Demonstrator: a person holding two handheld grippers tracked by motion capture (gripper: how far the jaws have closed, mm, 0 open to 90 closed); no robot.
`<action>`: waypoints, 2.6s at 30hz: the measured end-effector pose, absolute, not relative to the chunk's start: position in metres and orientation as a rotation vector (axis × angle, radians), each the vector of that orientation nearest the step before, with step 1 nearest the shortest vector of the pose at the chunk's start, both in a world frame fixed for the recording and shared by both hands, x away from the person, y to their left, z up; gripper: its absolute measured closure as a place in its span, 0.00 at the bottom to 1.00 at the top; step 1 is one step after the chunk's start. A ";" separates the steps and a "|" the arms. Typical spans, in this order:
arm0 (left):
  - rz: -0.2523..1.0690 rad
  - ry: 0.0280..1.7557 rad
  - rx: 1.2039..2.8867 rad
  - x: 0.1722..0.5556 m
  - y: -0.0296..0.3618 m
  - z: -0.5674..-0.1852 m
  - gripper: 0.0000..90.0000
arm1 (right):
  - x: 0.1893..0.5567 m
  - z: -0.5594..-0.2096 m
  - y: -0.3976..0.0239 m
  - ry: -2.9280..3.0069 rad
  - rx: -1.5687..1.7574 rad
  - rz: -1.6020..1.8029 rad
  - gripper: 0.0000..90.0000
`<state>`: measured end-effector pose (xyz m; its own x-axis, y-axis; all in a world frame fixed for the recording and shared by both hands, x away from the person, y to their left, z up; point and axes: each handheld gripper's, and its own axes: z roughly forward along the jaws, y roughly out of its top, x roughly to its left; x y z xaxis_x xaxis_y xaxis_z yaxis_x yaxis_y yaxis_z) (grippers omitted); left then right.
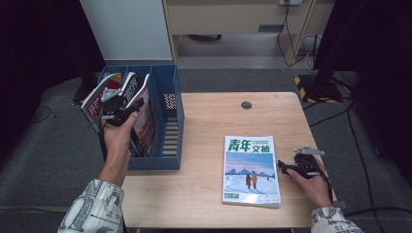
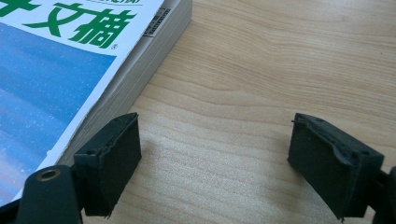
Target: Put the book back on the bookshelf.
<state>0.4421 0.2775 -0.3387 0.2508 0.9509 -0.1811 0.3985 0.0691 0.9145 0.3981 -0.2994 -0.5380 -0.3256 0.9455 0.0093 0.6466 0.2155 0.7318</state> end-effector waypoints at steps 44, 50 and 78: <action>0.745 1.374 1.528 0.451 0.272 -0.345 0.90 | 0.398 -0.538 -0.299 2.053 1.467 0.901 0.19; 0.751 1.405 1.543 0.447 0.274 -0.344 0.84 | 0.398 -0.538 -0.299 2.052 1.469 0.900 0.19; 0.681 1.426 1.555 0.426 0.284 -0.346 0.74 | 0.398 -0.538 -0.299 2.055 1.467 0.902 0.18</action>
<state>0.4257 0.2841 -0.3457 0.1860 0.9680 -0.1684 0.4773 0.0608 0.8766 0.3984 -0.2993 -0.5381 -0.3281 0.9446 0.0079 0.6455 0.2181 0.7320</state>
